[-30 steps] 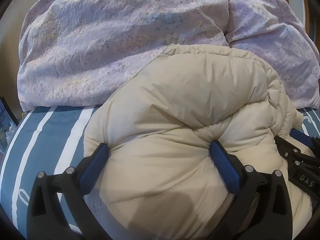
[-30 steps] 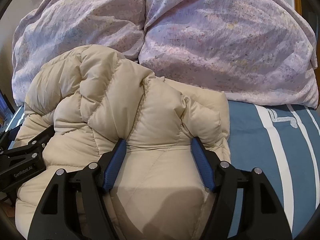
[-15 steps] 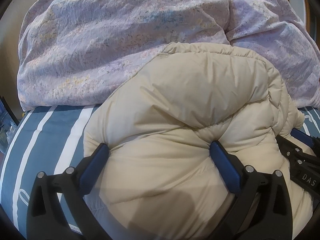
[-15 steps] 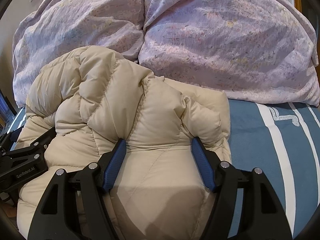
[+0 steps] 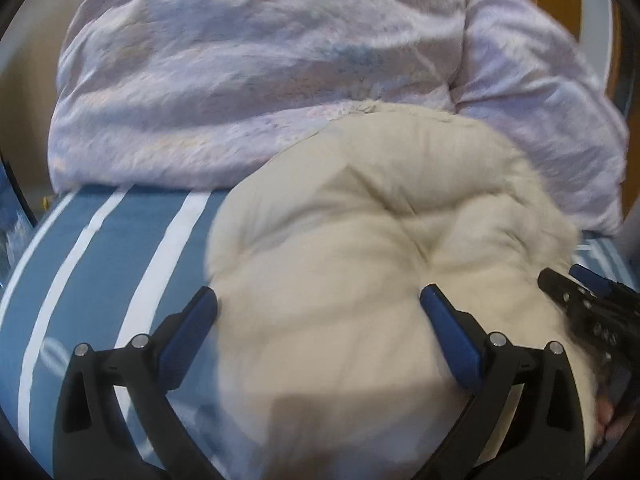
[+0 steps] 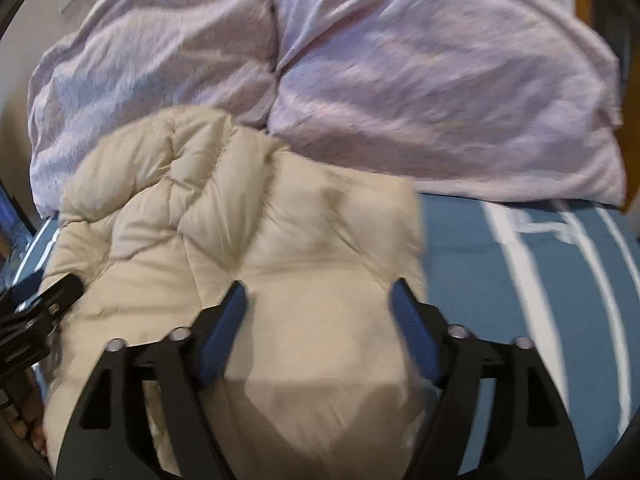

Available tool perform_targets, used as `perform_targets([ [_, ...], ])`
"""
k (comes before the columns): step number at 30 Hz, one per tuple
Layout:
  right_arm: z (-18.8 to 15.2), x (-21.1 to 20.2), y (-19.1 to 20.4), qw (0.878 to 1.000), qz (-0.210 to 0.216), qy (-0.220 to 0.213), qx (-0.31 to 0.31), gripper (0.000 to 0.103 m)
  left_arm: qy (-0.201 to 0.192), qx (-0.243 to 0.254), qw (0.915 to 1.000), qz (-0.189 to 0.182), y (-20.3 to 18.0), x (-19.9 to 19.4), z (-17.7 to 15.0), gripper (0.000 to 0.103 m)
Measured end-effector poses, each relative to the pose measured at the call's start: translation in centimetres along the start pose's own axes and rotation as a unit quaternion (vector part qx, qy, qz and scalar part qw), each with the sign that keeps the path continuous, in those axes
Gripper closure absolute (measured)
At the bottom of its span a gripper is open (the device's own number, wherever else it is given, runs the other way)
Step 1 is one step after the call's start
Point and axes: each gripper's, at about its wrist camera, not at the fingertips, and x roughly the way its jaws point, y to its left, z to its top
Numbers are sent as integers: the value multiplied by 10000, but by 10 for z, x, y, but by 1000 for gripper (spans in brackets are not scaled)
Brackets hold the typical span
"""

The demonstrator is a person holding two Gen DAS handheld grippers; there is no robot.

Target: Fold large clothes

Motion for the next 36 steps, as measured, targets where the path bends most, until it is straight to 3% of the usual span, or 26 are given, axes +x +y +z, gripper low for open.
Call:
perform_targets([
  [4, -27, -56, -8, 9998, 76, 24, 179, 4, -85, 81, 9999, -115, 11, -58, -30, 2],
  [10, -85, -129, 6, 9999, 65, 79, -61, 1, -221, 352, 9991, 84, 17, -141, -86, 2],
  [18, -142, -186, 13, 9987, 483, 83, 145, 1, -243, 133, 9995, -142, 21, -207, -137, 2],
  [23, -164, -201, 12, 9985, 481, 122, 247, 1, -280, 193, 9994, -103, 12, -228, -156, 2],
  [36, -180, -231, 13, 9973, 699, 41, 231, 1, -202, 175, 9983, -519, 5, -247, -176, 2],
])
